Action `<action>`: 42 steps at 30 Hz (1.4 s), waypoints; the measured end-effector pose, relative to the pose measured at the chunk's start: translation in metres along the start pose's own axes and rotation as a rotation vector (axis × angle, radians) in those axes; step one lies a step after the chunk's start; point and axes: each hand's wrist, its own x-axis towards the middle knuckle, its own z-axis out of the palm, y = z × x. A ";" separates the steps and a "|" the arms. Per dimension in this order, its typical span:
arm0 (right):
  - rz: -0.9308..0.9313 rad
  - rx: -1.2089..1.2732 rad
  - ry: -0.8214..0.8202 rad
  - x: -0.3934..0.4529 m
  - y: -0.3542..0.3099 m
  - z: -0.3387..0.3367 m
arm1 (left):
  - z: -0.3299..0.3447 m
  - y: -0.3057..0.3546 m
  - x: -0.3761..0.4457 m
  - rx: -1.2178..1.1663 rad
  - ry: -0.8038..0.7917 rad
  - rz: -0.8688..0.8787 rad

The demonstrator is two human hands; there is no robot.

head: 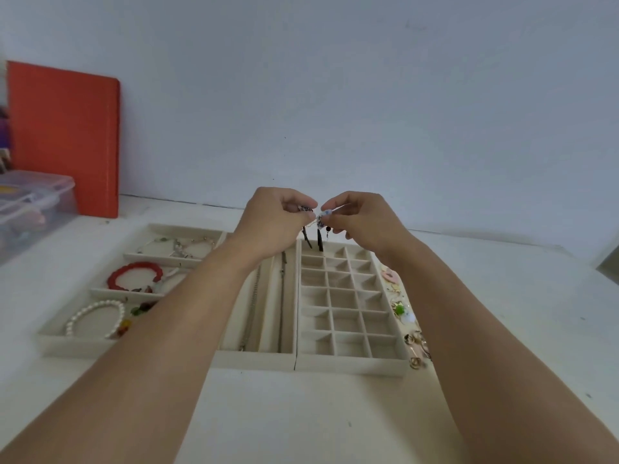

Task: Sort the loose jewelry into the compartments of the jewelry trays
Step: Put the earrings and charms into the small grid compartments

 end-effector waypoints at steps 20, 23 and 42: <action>0.112 -0.312 -0.102 0.030 0.022 0.018 | -0.004 -0.009 0.013 -0.031 0.104 -0.029; 0.087 -0.331 -0.147 0.028 0.018 0.011 | -0.005 -0.006 0.013 -0.041 0.123 -0.020; 0.031 -0.424 -0.266 0.028 0.013 0.000 | -0.001 -0.005 0.009 -0.033 0.106 -0.050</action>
